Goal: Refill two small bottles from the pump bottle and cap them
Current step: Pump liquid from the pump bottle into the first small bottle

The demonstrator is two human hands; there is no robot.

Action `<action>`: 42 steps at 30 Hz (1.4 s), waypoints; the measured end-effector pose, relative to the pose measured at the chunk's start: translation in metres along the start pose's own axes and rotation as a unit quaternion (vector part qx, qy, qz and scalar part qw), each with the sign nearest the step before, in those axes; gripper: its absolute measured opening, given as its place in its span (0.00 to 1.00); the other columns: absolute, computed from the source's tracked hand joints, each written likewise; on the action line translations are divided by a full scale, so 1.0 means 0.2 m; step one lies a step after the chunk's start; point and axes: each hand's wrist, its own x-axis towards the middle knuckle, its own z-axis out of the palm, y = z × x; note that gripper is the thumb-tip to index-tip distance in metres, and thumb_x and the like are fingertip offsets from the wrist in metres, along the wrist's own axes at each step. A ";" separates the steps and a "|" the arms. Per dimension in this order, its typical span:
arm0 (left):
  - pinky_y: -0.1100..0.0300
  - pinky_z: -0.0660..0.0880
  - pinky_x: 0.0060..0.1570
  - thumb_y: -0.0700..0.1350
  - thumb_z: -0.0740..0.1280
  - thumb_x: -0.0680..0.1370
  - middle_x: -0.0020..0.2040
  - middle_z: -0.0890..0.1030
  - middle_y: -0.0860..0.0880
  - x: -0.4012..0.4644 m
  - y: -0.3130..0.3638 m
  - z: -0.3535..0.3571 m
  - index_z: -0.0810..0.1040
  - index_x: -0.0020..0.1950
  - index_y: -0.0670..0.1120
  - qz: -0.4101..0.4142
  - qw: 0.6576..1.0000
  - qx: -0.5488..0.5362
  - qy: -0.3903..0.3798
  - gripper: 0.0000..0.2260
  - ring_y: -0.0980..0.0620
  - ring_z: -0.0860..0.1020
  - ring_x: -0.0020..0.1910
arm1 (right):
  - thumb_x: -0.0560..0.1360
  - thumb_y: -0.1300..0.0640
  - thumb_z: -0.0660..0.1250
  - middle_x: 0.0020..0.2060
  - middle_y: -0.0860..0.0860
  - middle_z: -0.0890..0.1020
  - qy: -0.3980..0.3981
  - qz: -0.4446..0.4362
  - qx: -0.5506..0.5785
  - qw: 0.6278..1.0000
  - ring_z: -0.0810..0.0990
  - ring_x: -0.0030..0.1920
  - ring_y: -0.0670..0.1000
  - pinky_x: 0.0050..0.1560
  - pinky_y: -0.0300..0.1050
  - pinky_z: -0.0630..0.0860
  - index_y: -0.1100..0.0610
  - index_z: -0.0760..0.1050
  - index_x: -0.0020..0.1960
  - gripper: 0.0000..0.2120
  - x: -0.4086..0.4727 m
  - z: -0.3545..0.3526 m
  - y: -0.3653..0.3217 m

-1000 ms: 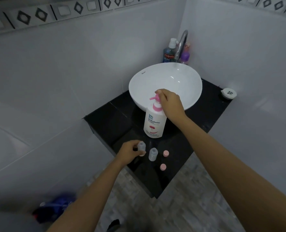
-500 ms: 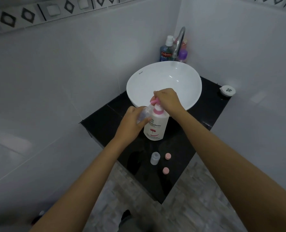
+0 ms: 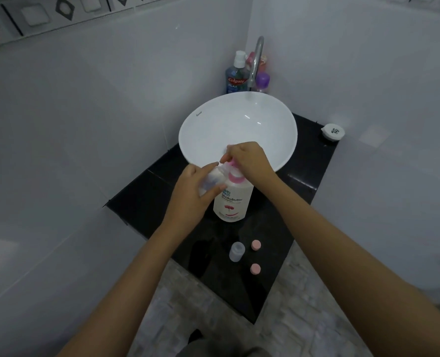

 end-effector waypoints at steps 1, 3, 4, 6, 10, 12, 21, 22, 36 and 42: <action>0.73 0.67 0.47 0.53 0.68 0.74 0.53 0.74 0.52 0.00 0.01 0.00 0.74 0.66 0.50 0.000 1.000 -0.006 0.019 0.21 0.56 0.73 0.52 | 0.77 0.62 0.57 0.28 0.47 0.77 -0.012 0.010 -0.005 1.000 0.73 0.34 0.48 0.37 0.40 0.69 0.66 0.82 0.40 0.16 0.00 -0.01 -0.01; 0.73 0.71 0.45 0.51 0.72 0.72 0.52 0.78 0.52 0.00 0.01 0.01 0.77 0.59 0.49 -0.013 0.997 -0.036 0.060 0.18 0.58 0.76 0.49 | 0.78 0.59 0.58 0.29 0.47 0.77 -0.046 0.040 -0.011 0.998 0.72 0.32 0.47 0.35 0.38 0.69 0.66 0.82 0.44 0.16 0.02 -0.02 -0.04; 0.74 0.72 0.44 0.51 0.73 0.71 0.51 0.79 0.53 0.00 0.01 0.00 0.78 0.57 0.49 -0.022 0.995 -0.056 0.074 0.16 0.60 0.76 0.48 | 0.78 0.57 0.59 0.30 0.46 0.77 -0.055 0.052 -0.018 0.997 0.72 0.32 0.45 0.35 0.35 0.68 0.65 0.83 0.44 0.17 0.03 -0.02 -0.05; 0.76 0.73 0.46 0.49 0.74 0.70 0.50 0.81 0.53 -0.01 0.01 0.01 0.79 0.55 0.50 -0.036 0.992 -0.088 0.088 0.15 0.61 0.77 0.49 | 0.79 0.54 0.58 0.30 0.46 0.79 -0.058 0.060 -0.035 0.996 0.72 0.31 0.45 0.34 0.33 0.68 0.65 0.83 0.45 0.19 0.05 -0.02 -0.06; 0.73 0.74 0.48 0.48 0.74 0.70 0.50 0.81 0.51 -0.02 0.02 0.02 0.80 0.56 0.52 -0.060 0.984 -0.137 0.097 0.15 0.59 0.78 0.49 | 0.80 0.56 0.55 0.37 0.52 0.83 -0.063 0.040 -0.045 0.996 0.75 0.33 0.46 0.35 0.31 0.70 0.64 0.82 0.45 0.20 0.06 0.01 -0.03; 0.73 0.74 0.49 0.46 0.74 0.70 0.51 0.81 0.50 -0.02 0.03 0.03 0.80 0.56 0.51 -0.075 0.980 -0.156 0.103 0.15 0.59 0.78 0.50 | 0.81 0.55 0.55 0.35 0.51 0.82 -0.056 0.039 -0.002 0.998 0.75 0.34 0.44 0.38 0.32 0.70 0.61 0.81 0.41 0.20 0.06 0.02 -0.01; 0.76 0.73 0.47 0.44 0.75 0.69 0.51 0.81 0.48 -0.03 0.02 0.07 0.81 0.57 0.48 -0.119 0.975 -0.154 0.110 0.16 0.58 0.78 0.49 | 0.80 0.53 0.57 0.39 0.53 0.84 -0.070 0.053 0.048 0.995 0.79 0.40 0.47 0.43 0.36 0.73 0.63 0.84 0.45 0.20 0.06 0.06 0.07; 0.76 0.73 0.47 0.44 0.75 0.69 0.51 0.81 0.49 -0.03 0.03 0.07 0.81 0.57 0.48 -0.116 0.974 -0.156 0.113 0.16 0.58 0.78 0.49 | 0.80 0.53 0.57 0.40 0.54 0.84 -0.076 0.049 0.059 0.994 0.80 0.40 0.47 0.45 0.36 0.73 0.63 0.83 0.46 0.19 0.06 0.04 0.06; 0.74 0.74 0.48 0.44 0.74 0.69 0.52 0.81 0.49 -0.06 0.01 0.10 0.80 0.56 0.52 -0.138 0.965 -0.186 0.119 0.16 0.58 0.78 0.51 | 0.81 0.53 0.56 0.42 0.54 0.84 -0.077 0.063 0.070 0.993 0.77 0.37 0.45 0.49 0.46 0.76 0.64 0.83 0.47 0.20 0.04 0.05 0.06; 0.74 0.74 0.46 0.43 0.74 0.69 0.52 0.80 0.49 -0.06 0.04 0.09 0.79 0.55 0.53 -0.124 0.960 -0.218 0.125 0.15 0.62 0.78 0.49 | 0.81 0.51 0.55 0.49 0.63 0.84 -0.083 0.064 0.108 0.989 0.77 0.35 0.45 0.37 0.34 0.72 0.67 0.81 0.51 0.22 0.04 0.01 0.03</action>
